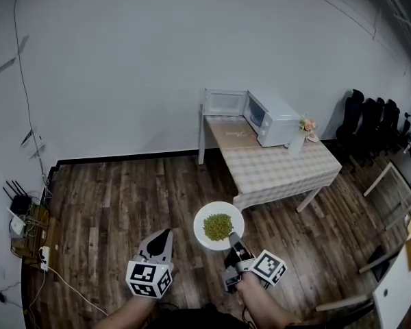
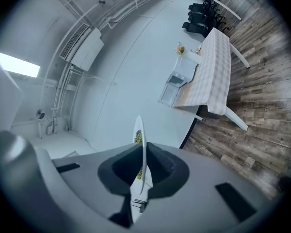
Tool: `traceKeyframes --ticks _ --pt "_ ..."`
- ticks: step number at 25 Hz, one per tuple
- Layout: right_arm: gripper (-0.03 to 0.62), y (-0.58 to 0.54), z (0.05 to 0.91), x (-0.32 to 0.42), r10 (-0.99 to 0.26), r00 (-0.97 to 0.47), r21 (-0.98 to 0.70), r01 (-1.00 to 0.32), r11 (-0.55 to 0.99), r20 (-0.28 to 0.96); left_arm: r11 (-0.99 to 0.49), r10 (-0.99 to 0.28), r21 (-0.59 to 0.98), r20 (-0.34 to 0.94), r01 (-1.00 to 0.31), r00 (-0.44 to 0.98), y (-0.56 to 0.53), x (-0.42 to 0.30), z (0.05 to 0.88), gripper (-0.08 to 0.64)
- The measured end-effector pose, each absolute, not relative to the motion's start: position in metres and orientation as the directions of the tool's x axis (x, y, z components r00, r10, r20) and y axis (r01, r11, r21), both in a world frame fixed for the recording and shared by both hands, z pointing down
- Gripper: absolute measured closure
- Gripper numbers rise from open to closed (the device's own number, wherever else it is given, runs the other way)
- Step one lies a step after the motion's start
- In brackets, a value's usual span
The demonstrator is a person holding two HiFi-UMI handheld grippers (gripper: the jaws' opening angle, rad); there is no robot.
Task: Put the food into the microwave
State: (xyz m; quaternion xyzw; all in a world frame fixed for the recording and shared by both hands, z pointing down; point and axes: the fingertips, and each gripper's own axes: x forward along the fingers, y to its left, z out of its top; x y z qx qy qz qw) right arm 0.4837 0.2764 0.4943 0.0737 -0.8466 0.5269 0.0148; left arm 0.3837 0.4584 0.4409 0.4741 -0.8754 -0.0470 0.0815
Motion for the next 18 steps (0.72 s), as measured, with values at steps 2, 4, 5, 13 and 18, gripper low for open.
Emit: traceKeyframes --ticks 2,4,5,13,18 --pt "0.569 0.277 0.492 0.481 -0.123 -0.988 -0.891 -0.143 0.431 0.098 0.538 -0.843 0.157 0.096 -0.828 -0.53 0.459 0.381 0.441 0.552" --pt "0.569 0.278 0.49 0.478 -0.138 -0.986 -0.894 -0.142 0.426 0.091 0.53 -0.848 0.155 0.095 -0.834 -0.521 0.458 0.378 0.442 0.552" --pt "0.569 0.278 0.489 0.476 -0.144 -0.986 -0.895 -0.139 0.423 0.085 0.525 -0.851 0.154 0.095 -0.837 -0.517 0.458 0.377 0.442 0.552" --pt "0.569 0.295 0.49 0.462 -0.184 -0.978 -0.897 -0.167 0.409 0.098 0.543 -0.839 0.148 0.072 -0.826 -0.539 0.482 0.356 0.447 0.552" --pt "0.569 0.315 0.5 0.453 -0.193 -0.976 -0.897 -0.176 0.406 0.104 0.496 -0.868 0.182 0.072 -0.849 -0.491 0.498 0.346 0.456 0.552"
